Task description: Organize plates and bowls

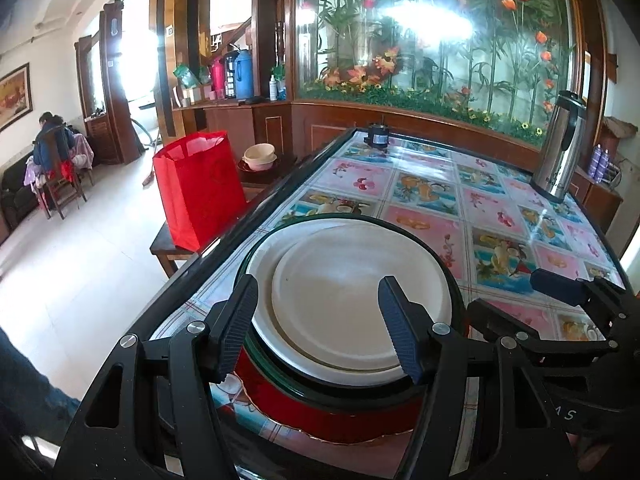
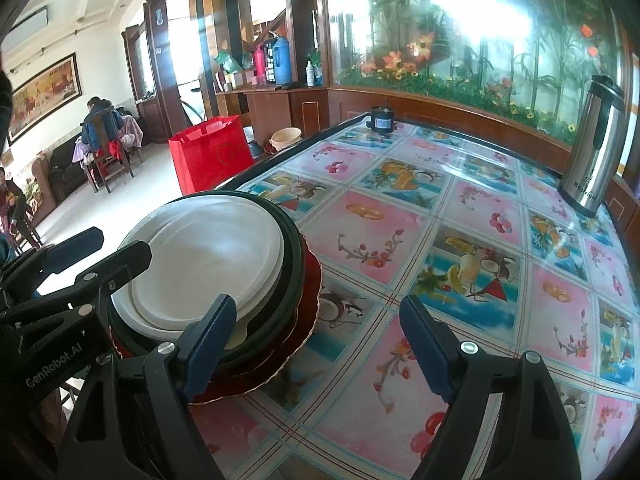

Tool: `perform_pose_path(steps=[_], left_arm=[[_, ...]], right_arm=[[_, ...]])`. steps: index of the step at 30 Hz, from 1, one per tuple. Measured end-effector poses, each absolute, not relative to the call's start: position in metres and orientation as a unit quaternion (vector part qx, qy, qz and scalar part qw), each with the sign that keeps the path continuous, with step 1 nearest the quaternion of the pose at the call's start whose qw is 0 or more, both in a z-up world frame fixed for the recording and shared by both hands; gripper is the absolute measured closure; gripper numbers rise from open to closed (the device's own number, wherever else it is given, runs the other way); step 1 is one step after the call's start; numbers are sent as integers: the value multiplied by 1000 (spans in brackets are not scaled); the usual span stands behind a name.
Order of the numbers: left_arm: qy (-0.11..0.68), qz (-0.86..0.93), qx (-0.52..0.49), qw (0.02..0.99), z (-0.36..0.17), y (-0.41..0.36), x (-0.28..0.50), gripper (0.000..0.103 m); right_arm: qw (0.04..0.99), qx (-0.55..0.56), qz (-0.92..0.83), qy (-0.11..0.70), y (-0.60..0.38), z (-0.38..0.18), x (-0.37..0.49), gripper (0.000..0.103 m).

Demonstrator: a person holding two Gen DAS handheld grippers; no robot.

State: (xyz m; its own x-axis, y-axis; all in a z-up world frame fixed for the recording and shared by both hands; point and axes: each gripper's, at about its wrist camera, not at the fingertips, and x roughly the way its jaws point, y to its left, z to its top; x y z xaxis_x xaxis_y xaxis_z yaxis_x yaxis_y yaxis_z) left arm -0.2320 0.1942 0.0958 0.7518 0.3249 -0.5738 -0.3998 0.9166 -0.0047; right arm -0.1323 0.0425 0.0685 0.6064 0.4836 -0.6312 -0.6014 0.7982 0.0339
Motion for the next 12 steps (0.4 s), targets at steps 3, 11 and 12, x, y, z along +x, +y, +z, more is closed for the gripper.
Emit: perform_pose_path(steps=[3, 11, 12], left_arm=[[292, 193, -65, 934, 96, 193, -232, 40], [285, 192, -69, 937, 96, 196, -233, 40], [284, 191, -68, 937, 96, 195, -234, 40]], right_arm=[[890, -91, 305, 325, 43, 68, -132, 19], [889, -93, 305, 327, 43, 67, -133, 19], [890, -93, 306, 326, 43, 67, -133, 19]])
